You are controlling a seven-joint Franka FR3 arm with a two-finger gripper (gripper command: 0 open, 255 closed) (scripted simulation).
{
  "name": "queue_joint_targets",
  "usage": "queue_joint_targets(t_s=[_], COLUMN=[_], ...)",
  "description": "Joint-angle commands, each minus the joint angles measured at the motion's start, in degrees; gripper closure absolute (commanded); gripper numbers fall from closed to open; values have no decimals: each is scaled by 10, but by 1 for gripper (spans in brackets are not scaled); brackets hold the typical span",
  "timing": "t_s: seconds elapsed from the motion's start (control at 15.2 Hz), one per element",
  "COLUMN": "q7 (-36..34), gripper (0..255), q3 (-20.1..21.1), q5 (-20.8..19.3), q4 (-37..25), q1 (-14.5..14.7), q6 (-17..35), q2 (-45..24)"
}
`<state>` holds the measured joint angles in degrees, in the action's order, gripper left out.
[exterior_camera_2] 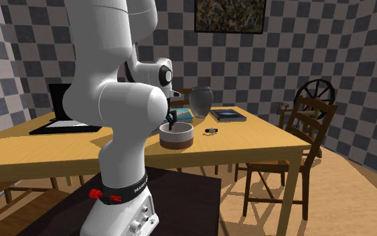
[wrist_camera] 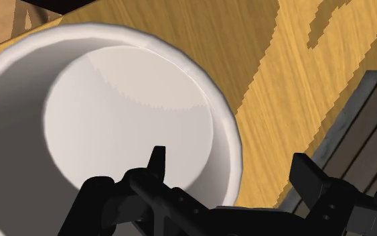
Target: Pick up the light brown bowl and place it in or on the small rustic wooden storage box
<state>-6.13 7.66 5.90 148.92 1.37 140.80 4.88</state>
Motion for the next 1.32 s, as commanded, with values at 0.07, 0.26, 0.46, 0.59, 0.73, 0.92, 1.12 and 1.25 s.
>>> queue_joint_targets(t_s=[0.07, 0.26, 0.46, 0.59, 0.73, 0.92, 1.12, 1.25], q7=[0, 0, 0, 0, 0, 0, 0, 0], gripper=[0, 255, 255, 255, 255, 255, 255, 255], q3=[0, 0, 0, 0, 0, 0, -1, -2], q5=[0, 0, 0, 0, 0, 1, 1, 2], q4=[0, 0, 0, 0, 0, -3, -10, -15], q1=[0, 0, 0, 0, 0, 0, 0, 0], q6=[0, 0, 0, 0, 0, -18, -45, -63], q2=[0, 0, 0, 0, 0, 14, 35, 48])
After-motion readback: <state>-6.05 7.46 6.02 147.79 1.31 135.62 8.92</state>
